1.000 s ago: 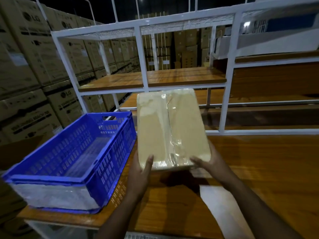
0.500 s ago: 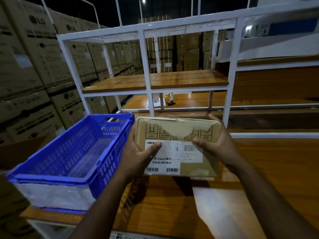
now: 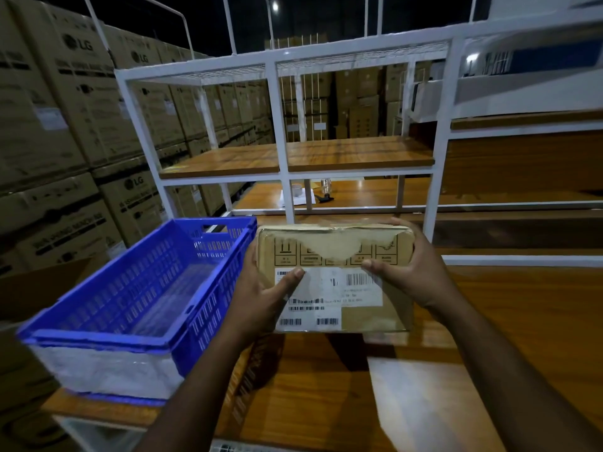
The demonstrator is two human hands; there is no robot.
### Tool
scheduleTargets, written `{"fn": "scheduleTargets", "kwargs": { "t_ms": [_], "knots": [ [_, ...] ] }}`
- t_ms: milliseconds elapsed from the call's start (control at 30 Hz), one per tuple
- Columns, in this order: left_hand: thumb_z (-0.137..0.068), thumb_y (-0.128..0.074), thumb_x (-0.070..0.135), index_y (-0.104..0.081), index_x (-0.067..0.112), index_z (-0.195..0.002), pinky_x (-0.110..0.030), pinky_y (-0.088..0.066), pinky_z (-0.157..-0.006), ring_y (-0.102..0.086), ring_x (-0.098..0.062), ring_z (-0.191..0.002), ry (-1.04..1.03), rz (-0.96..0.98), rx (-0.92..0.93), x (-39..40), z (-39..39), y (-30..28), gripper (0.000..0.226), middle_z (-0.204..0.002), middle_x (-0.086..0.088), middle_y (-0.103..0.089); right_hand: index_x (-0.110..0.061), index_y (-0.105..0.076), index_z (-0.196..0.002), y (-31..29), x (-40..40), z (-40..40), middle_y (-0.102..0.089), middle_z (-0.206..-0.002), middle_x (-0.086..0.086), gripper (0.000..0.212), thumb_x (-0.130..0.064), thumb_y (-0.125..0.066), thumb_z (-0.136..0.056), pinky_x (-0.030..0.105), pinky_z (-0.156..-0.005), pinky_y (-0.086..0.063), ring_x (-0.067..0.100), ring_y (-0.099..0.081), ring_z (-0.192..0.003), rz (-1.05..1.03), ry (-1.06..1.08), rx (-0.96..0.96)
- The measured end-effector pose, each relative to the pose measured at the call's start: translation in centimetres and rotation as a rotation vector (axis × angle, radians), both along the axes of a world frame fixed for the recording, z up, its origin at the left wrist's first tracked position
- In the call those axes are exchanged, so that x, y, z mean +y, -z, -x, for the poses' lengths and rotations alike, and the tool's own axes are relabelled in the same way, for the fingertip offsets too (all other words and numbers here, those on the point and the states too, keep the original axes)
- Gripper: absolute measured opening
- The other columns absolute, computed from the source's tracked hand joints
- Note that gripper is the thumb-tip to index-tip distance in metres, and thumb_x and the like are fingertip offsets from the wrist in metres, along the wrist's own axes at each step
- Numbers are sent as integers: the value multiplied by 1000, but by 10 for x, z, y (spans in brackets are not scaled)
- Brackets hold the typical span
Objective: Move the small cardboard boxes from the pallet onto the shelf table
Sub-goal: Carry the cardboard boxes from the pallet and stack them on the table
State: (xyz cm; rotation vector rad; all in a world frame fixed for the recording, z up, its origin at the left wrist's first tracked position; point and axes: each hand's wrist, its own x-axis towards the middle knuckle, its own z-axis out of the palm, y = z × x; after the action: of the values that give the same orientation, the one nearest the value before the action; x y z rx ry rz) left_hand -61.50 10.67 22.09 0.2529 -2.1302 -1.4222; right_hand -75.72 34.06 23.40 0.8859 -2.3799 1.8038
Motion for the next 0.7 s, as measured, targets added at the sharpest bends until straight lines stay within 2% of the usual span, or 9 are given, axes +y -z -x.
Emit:
{"fn": "scheduleTargets", "kwargs": {
  "t_ms": [67, 133, 233, 300, 367, 400, 500, 633, 700],
  "knots": [
    [-76, -73, 46, -24, 27, -152, -28, -62, -65, -75, -12, -93, -5, -65, -17, 0, -1, -6, 93, -124, 0, -62, -35, -25, -153, -8, -2, -2, -52, -139, -7, 109, -50, -84, -63, 42, -103, -48, 13, -51, -125, -16, 39, 21],
    [-79, -66, 50, -30, 21, -145, -35, -63, -67, -77, -15, -88, -20, -187, -7, -5, -2, -17, 80, -119, -5, -65, -34, -23, -152, -23, 0, -3, -45, -145, -3, 100, -47, -80, -71, 37, -98, -46, 12, -45, -127, 46, 64, 4],
    [-92, -50, 61, -48, 15, -135, -42, -61, -79, -74, -23, -102, -24, -256, 88, -15, -5, -34, 63, -120, -8, -71, -30, -38, -133, -45, 5, -1, -52, -137, 2, 80, -63, -70, -68, 39, -82, -57, 14, -62, -109, 182, 22, -127],
    [-101, -38, 59, -63, 25, -122, -31, -59, -79, -71, -12, -107, -27, -222, 141, -18, -6, -43, 47, -114, 5, -75, -32, -48, -117, -53, 6, 3, -62, -124, 3, 59, -68, -63, -72, 40, -76, -60, 19, -69, -98, 254, 6, -207],
    [-106, -33, 49, -67, 34, -115, -18, -56, -74, -69, 2, -105, -45, -207, 169, -18, -6, -49, 38, -107, 18, -76, -28, -58, -114, -55, 5, 7, -71, -113, 3, 53, -67, -55, -78, 35, -74, -59, 18, -72, -95, 341, 1, -253],
    [-107, -34, 45, -68, 32, -116, -18, -55, -74, -68, 3, -106, -61, -193, 169, -18, -5, -50, 37, -107, 18, -76, -24, -63, -117, -55, 5, 10, -74, -109, 2, 57, -68, -51, -82, 34, -75, -57, 18, -73, -96, 383, -8, -274],
    [-107, -42, 42, -72, 23, -115, -25, -55, -75, -70, -10, -106, -127, -155, 157, -25, 3, -42, 36, -110, 3, -76, -19, -67, -123, -49, 4, 11, -75, -109, 2, 67, -69, -40, -89, 32, -79, -55, 15, -72, -101, 413, -63, -327],
    [-92, -58, 61, -65, 16, -99, -31, -54, -65, -71, -17, -88, -263, -207, 137, -35, 14, -22, 46, -92, 0, -74, -25, -65, -124, -33, -5, 7, -73, -110, -3, 61, -68, -44, -86, 33, -90, -53, 13, -67, -105, 354, -93, -375],
    [-97, -56, 55, -63, 10, -92, -30, -53, -63, -68, -17, -81, -268, -219, 110, -35, 18, -11, 45, -83, 0, -70, -29, -65, -118, -24, -10, 5, -72, -111, -3, 53, -67, -45, -87, 33, -89, -52, 13, -66, -105, 315, -98, -399]
  ]
}}
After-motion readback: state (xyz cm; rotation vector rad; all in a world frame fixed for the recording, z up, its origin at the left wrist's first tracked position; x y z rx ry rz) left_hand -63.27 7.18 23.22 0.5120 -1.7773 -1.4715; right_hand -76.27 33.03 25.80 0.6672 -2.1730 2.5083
